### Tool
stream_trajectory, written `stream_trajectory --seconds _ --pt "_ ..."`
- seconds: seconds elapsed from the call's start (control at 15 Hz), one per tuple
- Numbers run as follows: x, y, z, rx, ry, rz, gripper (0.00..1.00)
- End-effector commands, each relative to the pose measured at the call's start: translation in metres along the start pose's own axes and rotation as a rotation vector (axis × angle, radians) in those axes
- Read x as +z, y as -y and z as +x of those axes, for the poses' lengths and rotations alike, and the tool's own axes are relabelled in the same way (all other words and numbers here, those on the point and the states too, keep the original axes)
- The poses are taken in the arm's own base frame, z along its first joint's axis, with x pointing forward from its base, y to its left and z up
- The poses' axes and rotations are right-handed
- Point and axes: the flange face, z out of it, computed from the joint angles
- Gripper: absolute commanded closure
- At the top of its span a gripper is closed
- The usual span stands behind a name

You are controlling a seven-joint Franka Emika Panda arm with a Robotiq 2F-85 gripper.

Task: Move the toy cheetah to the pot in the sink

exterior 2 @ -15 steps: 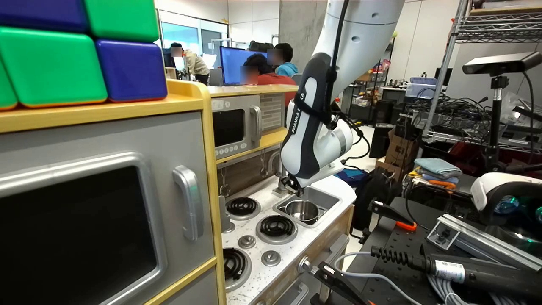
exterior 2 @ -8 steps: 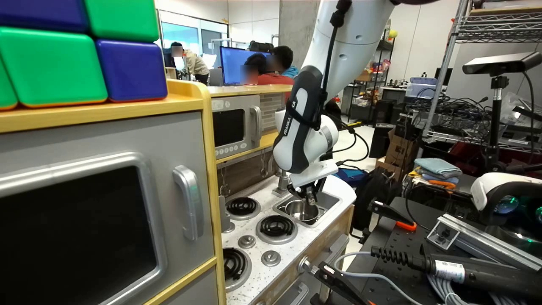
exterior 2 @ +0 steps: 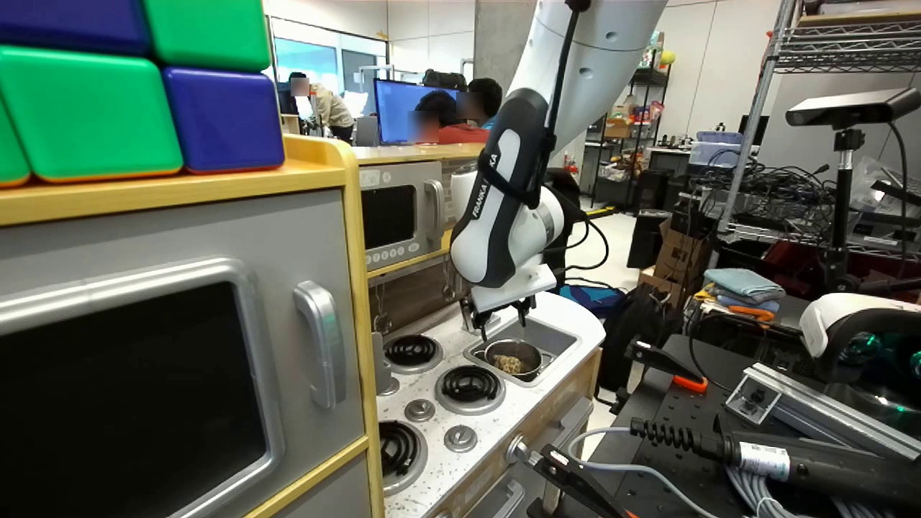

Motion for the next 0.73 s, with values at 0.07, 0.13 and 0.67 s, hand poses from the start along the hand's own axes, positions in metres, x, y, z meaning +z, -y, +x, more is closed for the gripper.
stream_trajectory --seconds 0.07,0.13,0.67 --pt "-0.043 -0.007 -0.033 -0.109 -0.065 0.063 0.0" --pt "-0.053 -0.01 -0.041 -0.151 -0.077 0.078 0.0" --pt "-0.102 -0.021 -0.058 -0.235 -0.04 0.194 0.0"
